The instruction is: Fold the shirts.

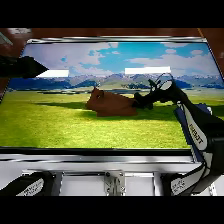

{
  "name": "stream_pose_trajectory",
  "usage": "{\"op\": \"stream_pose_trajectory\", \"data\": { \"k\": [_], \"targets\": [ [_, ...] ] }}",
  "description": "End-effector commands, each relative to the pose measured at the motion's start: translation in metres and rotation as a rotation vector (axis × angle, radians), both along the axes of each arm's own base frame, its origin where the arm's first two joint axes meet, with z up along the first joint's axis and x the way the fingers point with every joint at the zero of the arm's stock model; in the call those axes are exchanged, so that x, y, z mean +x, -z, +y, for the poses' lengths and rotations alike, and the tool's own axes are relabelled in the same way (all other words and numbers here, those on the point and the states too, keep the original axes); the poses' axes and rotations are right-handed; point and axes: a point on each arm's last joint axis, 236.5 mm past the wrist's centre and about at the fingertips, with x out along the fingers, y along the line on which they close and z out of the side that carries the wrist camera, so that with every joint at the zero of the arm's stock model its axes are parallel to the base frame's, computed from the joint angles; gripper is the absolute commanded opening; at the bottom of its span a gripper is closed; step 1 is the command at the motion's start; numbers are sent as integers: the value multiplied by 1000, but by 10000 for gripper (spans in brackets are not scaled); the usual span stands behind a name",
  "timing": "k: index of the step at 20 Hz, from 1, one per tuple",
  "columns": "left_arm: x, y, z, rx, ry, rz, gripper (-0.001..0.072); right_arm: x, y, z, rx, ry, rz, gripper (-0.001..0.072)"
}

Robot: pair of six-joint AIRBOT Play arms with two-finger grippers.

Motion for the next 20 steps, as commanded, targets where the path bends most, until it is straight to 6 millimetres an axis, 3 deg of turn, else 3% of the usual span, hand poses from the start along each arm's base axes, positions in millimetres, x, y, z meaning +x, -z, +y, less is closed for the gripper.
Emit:
{"op": "stream_pose_trajectory", "data": {
  "k": [1, 3, 6, 10, 13, 15, 20],
  "targets": [
    [3, -2, 0, -5, -7, -10, 39, 40, -79, -35, 6, 57, -231, 52],
    [5, -4, 1, -9, -14, -23, 39, 46, -146, -86, -22, 142, -332, 51],
    [7, -6, 1, -11, -18, -33, 39, 18, -213, -174, -142, 279, -398, 51],
    [6, -8, 1, -11, -18, -37, 39, -49, -254, -291, -367, 509, -397, 52],
    [1, -11, -2, -20, -5, -41, 40, -96, -259, -367, -515, 674, -347, 52],
    [-4, -21, -8, -33, 23, -70, 40, -128, -244, -398, -557, 736, -242, 52],
    [-10, -30, -9, -42, 27, -88, 40, -200, -178, -409, -557, 712, 103, 52]
  ]
}}
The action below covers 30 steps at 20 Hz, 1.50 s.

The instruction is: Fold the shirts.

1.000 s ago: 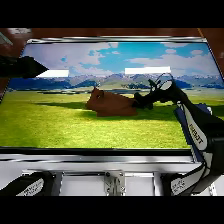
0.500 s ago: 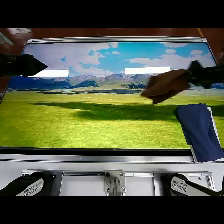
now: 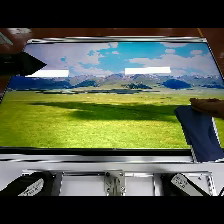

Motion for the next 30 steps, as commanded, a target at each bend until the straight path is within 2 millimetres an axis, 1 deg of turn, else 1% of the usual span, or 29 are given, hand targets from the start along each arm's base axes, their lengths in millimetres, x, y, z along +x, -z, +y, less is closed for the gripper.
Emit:
{"op": "stream_pose_trajectory", "data": {
  "k": [1, 3, 4, 6, 7, 9, 10, 11, 12, 13, 14, 15, 17, 18, 19, 20, 21, 22, 23, 24, 25, 26, 27, 28, 29, 30],
  "targets": [
    [-3, -4, -2, -6, 8, -10, 40, -58, 36, -12, 45, 62, 206, 52],
    [-3, -4, -2, -6, 8, -9, 40, -68, 44, -13, 48, 66, 248, 52],
    [-3, -4, -2, -6, 8, -9, 40, -77, 48, -15, 37, 66, 289, 52],
    [-3, -4, -2, -6, 8, -9, 40, -106, 61, -20, 27, 101, 412, 52],
    [-3, -4, -2, -6, 8, -9, 40, -117, 71, -17, 42, 104, 461, 52],
    [-3, -4, -2, -8, 6, -7, 40, -132, 99, 0, 112, 87, 532, 52],
    [-3, -4, -2, -8, 7, -7, 40, -144, 114, 7, 135, 75, 585, 52],
    [-3, -4, -2, -8, 7, -7, 40, -158, 125, 9, 139, 75, 643, 52],
    [-3, -4, -2, -8, 7, -7, 40, -172, 135, 8, 128, 94, 698, 85],
    [-3, -4, -2, -7, 6, -7, 40, -181, 142, 6, 112, 109, 734, 246],
    [-3, -3, -2, -7, 6, -7, 40, -186, 146, 4, 100, 102, 751, 482],
    [-3, -3, -2, -7, 6, -7, 40, -185, 146, 2, 91, 77, 747, 514],
    [-2, -3, -2, -7, 6, -7, 40, -175, 133, -10, 37, 93, 696, 514],
    [0, -2, -1, -7, 5, -5, 40, -161, 118, -19, -7, 108, 629, 513],
    [2, 1, -2, 8, 18, -8, 39, -139, 99, -28, -47, 119, 523, 513],
    [3, 5, -4, 47, 52, -26, 39, -105, 69, -35, -89, 127, 361, 513],
    [5, 13, -5, 100, 74, -32, 38, -68, 35, -36, -116, 120, 179, 513],
    [8, 24, -4, 153, 72, -18, 37, -26, -11, -30, -153, 72, -29, 512],
    [13, 39, -5, 220, 59, 8, 37, 5, -51, -12, -186, -1, -189, 512],
    [17, 57, -10, 278, 48, 43, 37, 32, -85, 18, -211, -101, -317, 512],
    [18, 80, -22, 342, 65, 93, 37, 47, -100, 51, -225, -210, -369, 512],
    [15, 109, -36, 423, 114, 152, 37, 56, -96, 86, -237, -344, -345, 513],
    [9, 138, -45, 495, 142, 232, 39, 56, -80, 111, -239, -440, -267, 516],
    [2, 163, -54, 537, 153, 314, 132, 51, -56, 130, -224, -501, -159, 644],
    [-4, 180, -63, 546, 163, 373, 429, 42, -32, 138, -200, -525, -48, 671],
    [-7, 190, -70, 547, 164, 402, 608, 33, -11, 150, -151, -559, 41, 672]
  ]
}}
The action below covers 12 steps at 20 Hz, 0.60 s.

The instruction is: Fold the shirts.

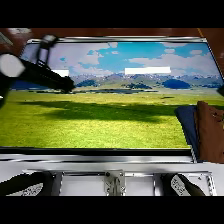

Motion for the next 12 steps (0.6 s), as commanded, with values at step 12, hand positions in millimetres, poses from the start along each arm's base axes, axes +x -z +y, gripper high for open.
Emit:
{"op": "stream_pose_trajectory", "data": {
  "k": [12],
  "targets": [
    [0, 54, 5, 131, -58, 137, 617, -21, 72, 64, 62, -184, 319, 670]
  ]
}}
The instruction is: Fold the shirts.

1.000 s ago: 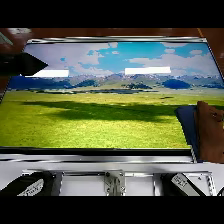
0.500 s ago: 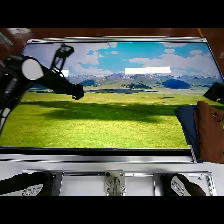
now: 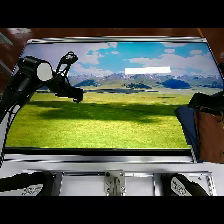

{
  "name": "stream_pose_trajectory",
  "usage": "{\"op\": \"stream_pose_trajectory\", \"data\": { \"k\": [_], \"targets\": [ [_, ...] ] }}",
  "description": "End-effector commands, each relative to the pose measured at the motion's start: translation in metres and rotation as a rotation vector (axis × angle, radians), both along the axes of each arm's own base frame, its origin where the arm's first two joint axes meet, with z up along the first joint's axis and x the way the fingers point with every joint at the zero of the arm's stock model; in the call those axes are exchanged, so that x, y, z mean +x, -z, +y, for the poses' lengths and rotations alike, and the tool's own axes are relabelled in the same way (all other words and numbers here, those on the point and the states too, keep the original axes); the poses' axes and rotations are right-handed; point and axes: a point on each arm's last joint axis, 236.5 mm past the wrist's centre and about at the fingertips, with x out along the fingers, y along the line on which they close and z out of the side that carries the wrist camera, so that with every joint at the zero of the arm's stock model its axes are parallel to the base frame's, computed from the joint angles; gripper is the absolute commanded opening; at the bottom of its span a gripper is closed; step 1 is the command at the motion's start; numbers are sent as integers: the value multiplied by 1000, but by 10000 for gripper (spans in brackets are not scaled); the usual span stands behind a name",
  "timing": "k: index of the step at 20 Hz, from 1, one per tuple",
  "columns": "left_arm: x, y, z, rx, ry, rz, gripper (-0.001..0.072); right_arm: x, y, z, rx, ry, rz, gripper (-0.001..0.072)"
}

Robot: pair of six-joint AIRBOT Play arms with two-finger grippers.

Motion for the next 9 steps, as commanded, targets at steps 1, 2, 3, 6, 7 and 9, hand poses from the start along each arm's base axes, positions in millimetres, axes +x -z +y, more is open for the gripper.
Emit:
{"op": "stream_pose_trajectory", "data": {
  "k": [1, 2, 3, 6, 7, 9],
  "targets": [
    [4, 0, 0, -6, -6, -11, 617, -1, 2, 2, 3, -4, 10, 670],
    [4, 0, 0, -6, -5, -11, 618, -1, 2, 2, 3, -4, 10, 669],
    [5, 0, -1, -7, -6, -15, 618, -1, 2, 2, 3, -4, 10, 670],
    [11, -3, -3, -18, -7, -42, 617, -1, 2, 2, 3, -4, 10, 670],
    [12, -3, -3, -19, -7, -46, 617, -1, 2, 2, 3, -4, 10, 670],
    [12, -3, -3, -18, -8, -49, 617, -1, 2, 2, 3, -4, 11, 670]
  ]
}}
